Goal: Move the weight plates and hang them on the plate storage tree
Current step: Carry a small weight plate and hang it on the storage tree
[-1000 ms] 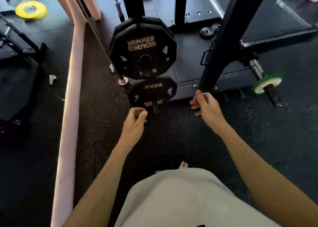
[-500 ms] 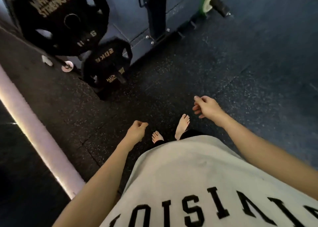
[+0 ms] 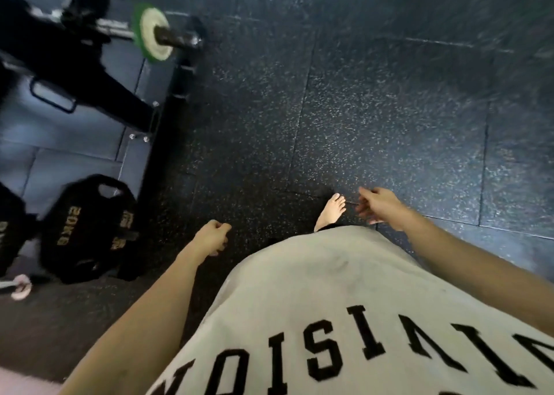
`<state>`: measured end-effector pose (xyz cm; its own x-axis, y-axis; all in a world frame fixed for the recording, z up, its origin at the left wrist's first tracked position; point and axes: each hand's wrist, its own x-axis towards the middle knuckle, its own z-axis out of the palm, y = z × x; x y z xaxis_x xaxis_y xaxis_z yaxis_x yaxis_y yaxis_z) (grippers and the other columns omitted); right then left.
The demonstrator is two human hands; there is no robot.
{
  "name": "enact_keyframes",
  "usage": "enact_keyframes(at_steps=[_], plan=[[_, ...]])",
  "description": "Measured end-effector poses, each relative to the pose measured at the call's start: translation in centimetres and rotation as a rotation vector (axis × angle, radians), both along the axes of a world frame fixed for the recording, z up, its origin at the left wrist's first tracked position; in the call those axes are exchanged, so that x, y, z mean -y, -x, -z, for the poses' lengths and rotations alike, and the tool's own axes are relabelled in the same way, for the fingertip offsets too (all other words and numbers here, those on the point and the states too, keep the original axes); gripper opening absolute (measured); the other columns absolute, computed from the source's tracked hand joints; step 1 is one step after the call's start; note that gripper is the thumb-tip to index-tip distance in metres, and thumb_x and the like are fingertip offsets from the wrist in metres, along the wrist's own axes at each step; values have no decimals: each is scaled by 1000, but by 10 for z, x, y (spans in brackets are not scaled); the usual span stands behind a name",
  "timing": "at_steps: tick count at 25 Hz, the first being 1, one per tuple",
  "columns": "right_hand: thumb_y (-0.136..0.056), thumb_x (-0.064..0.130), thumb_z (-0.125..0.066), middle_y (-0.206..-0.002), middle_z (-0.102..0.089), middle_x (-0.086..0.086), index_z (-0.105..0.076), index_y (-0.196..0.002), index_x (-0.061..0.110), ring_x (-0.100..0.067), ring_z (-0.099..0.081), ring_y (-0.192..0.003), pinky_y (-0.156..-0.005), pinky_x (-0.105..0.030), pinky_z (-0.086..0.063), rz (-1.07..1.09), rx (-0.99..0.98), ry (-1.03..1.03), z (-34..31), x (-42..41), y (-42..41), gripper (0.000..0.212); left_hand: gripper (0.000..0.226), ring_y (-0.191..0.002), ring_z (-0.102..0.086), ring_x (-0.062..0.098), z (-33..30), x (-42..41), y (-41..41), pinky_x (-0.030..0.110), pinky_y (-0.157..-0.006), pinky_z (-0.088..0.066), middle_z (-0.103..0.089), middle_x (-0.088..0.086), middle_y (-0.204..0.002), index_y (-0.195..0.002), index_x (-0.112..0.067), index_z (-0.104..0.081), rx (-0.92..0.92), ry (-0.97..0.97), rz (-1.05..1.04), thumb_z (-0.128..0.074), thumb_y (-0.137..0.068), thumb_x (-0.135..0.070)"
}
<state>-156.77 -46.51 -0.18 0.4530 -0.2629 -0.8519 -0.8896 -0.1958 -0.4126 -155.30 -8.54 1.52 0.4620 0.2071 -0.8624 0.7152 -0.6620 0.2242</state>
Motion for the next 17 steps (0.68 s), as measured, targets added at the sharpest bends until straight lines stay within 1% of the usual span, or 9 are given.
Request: enact_keyframes(at_steps=[3,6,7,8,9,11,13,15,17], plan=[[-99,39,-49,-77,-68,-8,-61,-92,11,-22,-63,-62,-54,-26,-47,58,-53,-6,4,68,-15,32,32,-92,-61,23,-1,75,-60,41,-85,-51,-63,7,-100,-121,-13,-52,-5,8,50,-48,-100,-36],[-98,35,-51,-79,-67,-9,-60,-94,11,-23,-64,-61,-55,-27,-52,79,-46,-9,5,124,-39,26,39,-111,-56,31,-2,143,-113,38,-91,-46,-57,13,-128,-127,-10,-54,33,-55,190,-49,-98,-36],[-99,33,-50,-77,-67,-8,-59,-91,12,-22,-64,-61,-54,-27,-53,86,-46,-2,2,142,-51,24,42,-115,-54,32,-5,163,-131,37,-90,-44,-53,14,-133,-129,-10,-54,52,-87,233,-49,-97,-36],[-99,33,-49,-76,-66,-7,-58,-89,13,-21,-64,-60,-53,-27,-52,97,-49,-3,0,158,-63,24,42,-114,-55,32,-5,178,-147,37,-89,-44,-54,14,-133,-129,-10,-54,64,-94,244,-50,-97,-37],[-99,33,-49,-75,-66,-6,-57,-88,13,-21,-64,-59,-52,-26,-51,104,-54,-11,0,172,-75,24,39,-109,-57,30,-7,192,-162,37,-86,-45,-57,12,-127,-126,-12,-55,61,-75,230,-50,-97,-37],[-100,32,-48,-77,-65,-8,-57,-88,13,-22,-63,-60,-54,-26,-51,116,-69,-36,5,196,-101,25,33,-96,-60,26,-1,209,-194,35,-73,-47,-62,9,-111,-119,-14,-56,47,-34,180,-49,-98,-38],[-99,29,-48,-79,-64,-10,-57,-87,11,-23,-61,-61,-57,-28,-51,107,-86,-45,10,214,-130,23,27,-84,-59,22,6,222,-222,31,-62,-44,-62,8,-99,-110,-12,-58,7,-20,157,-48,-100,-35],[-99,27,-48,-77,-63,-9,-57,-85,11,-22,-59,-59,-56,-27,-50,97,-96,-42,15,228,-164,23,20,-68,-52,18,16,236,-250,29,-55,-39,-56,6,-82,-96,-10,-55,-42,-18,158,-47,-102,-28],[-99,25,-48,-75,-61,-9,-56,-84,12,-20,-57,-57,-57,-26,-50,112,-101,-42,18,245,-208,21,15,-63,-45,15,21,257,-289,25,-53,-36,-47,2,-75,-93,-13,-48,-88,-22,181,-47,-103,-24]])
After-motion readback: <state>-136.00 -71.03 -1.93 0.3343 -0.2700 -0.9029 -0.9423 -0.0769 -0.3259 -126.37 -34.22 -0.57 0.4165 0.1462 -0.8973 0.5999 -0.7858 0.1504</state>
